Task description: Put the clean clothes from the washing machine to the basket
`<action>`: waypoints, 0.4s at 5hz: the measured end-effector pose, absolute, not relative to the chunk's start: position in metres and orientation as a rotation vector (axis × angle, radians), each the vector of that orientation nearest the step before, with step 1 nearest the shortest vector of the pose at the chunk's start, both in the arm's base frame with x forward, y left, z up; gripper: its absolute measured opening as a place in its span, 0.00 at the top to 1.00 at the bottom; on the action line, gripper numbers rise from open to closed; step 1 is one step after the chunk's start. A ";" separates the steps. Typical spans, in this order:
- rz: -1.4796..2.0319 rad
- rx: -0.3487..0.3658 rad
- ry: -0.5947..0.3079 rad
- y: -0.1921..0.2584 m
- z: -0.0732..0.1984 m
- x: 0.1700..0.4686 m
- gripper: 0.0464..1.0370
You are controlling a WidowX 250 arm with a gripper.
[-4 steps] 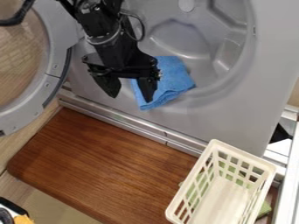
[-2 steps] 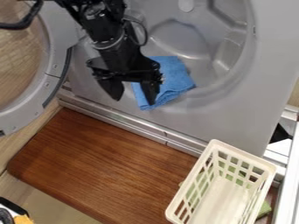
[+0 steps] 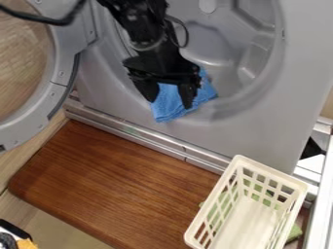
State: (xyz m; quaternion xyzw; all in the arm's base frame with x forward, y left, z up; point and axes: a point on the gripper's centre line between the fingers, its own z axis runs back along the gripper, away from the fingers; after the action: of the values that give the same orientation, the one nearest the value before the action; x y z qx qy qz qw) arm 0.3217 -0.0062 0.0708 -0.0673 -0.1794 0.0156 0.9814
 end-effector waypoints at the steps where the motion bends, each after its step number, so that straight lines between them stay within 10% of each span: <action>1: 0.009 -0.113 -0.352 -0.007 0.057 0.340 0.04; 2: 0.002 -0.097 -0.360 -0.006 0.049 0.359 0.04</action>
State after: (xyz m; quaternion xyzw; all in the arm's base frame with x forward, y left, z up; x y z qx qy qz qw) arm 0.3586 -0.0056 0.0488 -0.0480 -0.1789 0.0009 0.9827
